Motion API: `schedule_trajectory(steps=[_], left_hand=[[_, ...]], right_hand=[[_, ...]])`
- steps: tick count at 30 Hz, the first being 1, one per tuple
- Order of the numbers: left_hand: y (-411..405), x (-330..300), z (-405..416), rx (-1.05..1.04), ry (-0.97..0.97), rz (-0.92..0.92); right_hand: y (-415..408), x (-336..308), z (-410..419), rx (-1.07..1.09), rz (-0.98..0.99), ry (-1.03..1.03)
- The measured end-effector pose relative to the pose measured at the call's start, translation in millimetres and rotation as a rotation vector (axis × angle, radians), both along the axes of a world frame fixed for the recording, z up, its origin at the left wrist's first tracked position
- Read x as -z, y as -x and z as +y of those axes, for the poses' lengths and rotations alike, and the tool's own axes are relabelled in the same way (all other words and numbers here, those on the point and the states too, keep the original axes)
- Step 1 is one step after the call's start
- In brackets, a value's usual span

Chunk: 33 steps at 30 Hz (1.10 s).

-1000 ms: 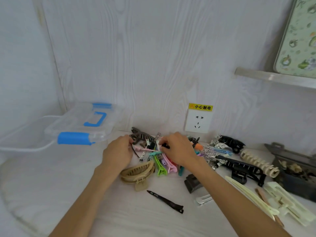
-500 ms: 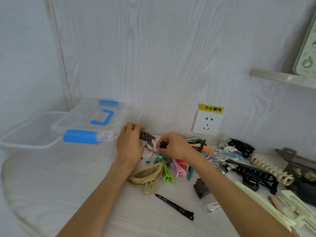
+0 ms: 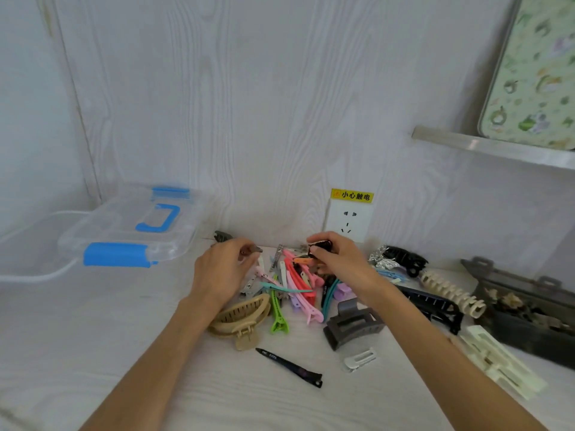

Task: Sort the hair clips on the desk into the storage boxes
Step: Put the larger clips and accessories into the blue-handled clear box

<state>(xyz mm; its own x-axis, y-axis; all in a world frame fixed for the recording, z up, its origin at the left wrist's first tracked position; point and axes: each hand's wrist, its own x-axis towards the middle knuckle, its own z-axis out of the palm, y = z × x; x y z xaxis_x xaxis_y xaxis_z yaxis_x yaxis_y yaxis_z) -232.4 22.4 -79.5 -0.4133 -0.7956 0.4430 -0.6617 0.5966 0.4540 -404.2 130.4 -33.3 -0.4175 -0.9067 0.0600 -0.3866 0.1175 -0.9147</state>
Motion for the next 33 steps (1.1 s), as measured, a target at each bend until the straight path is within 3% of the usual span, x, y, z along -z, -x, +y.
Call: schedule_trajectory(steps=[7,13,17,20,23,26,30,33], left_hand=[[27.7,-56.4,48.0,0.277,-0.122,0.249],[134.1,-95.2,136.9,0.6,-0.131,0.106],[217.9,-76.4,180.2,0.708,-0.204,0.025],[256.0,-61.2,202.3,0.722,-0.189,-0.037],[270.8,-51.9,213.9,0.73,-0.148,-0.107],[260.5,-50.3,207.6,0.72,-0.119,-0.132],[205.1,-56.8,174.9,0.669,-0.107,-0.136],[141.3,-60.6,143.6,0.533,-0.064,-0.137]], right_hand=[[55.4,-17.8,95.5,0.14,0.018,0.113],[128.0,-24.1,173.1,0.444,0.045,0.116],[170.0,-24.9,213.0,0.615,0.274,0.081],[193.8,-18.1,227.8,0.497,0.468,-0.089],[205.8,-13.6,236.5,0.335,0.425,-0.208],[200.7,-19.4,239.3,0.308,0.211,-0.133],[187.8,-21.5,226.6,0.348,0.229,-0.001],[155.3,-21.4,194.7,0.257,0.224,0.062]])
